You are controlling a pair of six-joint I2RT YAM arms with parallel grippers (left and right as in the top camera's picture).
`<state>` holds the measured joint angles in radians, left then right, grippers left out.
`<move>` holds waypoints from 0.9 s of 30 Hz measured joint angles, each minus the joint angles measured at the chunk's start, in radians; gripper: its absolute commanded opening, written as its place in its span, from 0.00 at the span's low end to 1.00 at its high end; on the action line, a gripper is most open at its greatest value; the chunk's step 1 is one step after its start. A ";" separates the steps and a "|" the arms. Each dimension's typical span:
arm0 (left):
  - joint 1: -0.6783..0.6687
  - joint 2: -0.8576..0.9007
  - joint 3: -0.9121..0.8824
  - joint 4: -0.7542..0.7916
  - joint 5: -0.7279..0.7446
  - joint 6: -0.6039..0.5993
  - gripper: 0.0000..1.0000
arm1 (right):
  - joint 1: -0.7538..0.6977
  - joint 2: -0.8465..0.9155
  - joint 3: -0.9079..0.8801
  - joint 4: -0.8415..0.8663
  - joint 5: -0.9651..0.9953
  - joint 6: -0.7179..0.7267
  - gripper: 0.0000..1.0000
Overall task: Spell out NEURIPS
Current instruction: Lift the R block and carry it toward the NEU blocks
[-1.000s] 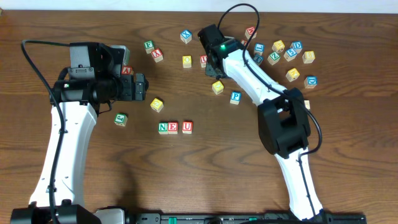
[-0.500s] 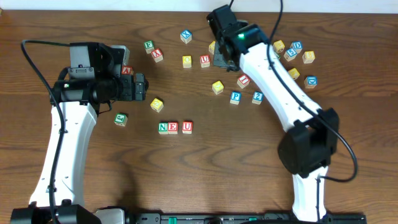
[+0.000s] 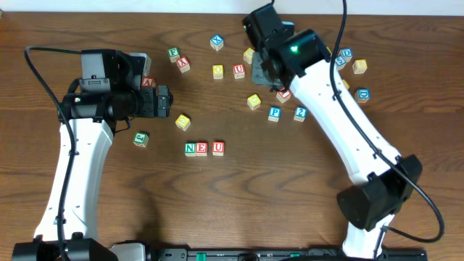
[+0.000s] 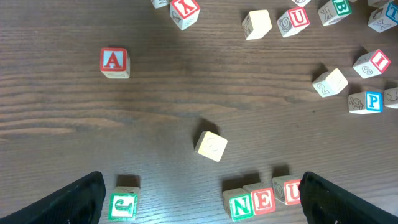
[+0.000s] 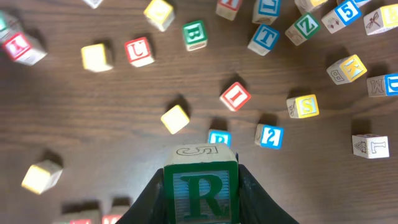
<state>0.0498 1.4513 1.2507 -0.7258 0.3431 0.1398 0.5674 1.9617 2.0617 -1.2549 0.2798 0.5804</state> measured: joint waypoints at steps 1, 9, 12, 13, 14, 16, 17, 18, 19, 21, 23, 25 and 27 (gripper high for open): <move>0.000 0.000 0.000 0.000 0.000 0.000 0.98 | 0.017 -0.012 -0.010 0.000 0.006 0.000 0.01; 0.000 0.000 0.000 0.000 0.000 0.000 0.98 | 0.089 -0.157 -0.231 0.097 0.031 0.029 0.01; 0.000 0.000 0.000 0.000 0.000 0.000 0.98 | 0.090 -0.240 -0.383 0.184 0.021 0.041 0.02; 0.000 0.000 0.000 0.000 0.000 0.000 0.98 | 0.090 -0.269 -0.438 0.214 0.013 0.044 0.02; 0.000 0.000 0.000 0.000 0.000 0.000 0.98 | 0.090 -0.293 -0.485 0.238 0.005 0.045 0.03; 0.000 0.000 0.001 0.000 0.000 0.000 0.98 | 0.090 -0.332 -0.570 0.280 -0.010 0.048 0.03; 0.000 0.000 0.001 0.000 0.000 0.000 0.98 | 0.090 -0.346 -0.607 0.296 -0.019 0.052 0.03; 0.000 0.000 0.001 0.000 0.000 0.000 0.98 | 0.090 -0.353 -0.636 0.309 -0.024 0.055 0.02; 0.000 0.000 0.001 0.000 0.000 0.000 0.98 | 0.090 -0.359 -0.669 0.322 -0.031 0.060 0.02; 0.000 0.000 0.001 0.000 0.000 0.000 0.98 | 0.091 -0.360 -0.726 0.345 -0.042 0.068 0.03; 0.000 0.000 0.001 0.000 0.000 0.000 0.98 | 0.092 -0.360 -0.771 0.370 -0.052 0.075 0.03; 0.000 0.000 0.001 0.000 0.000 0.000 0.98 | 0.095 -0.360 -0.813 0.409 -0.068 0.083 0.04; 0.000 0.000 0.001 0.000 0.000 0.000 0.98 | 0.102 -0.360 -0.845 0.451 -0.082 0.089 0.04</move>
<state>0.0498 1.4513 1.2514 -0.7258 0.3431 0.1398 0.6697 1.6012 1.2167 -0.8040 0.1978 0.6697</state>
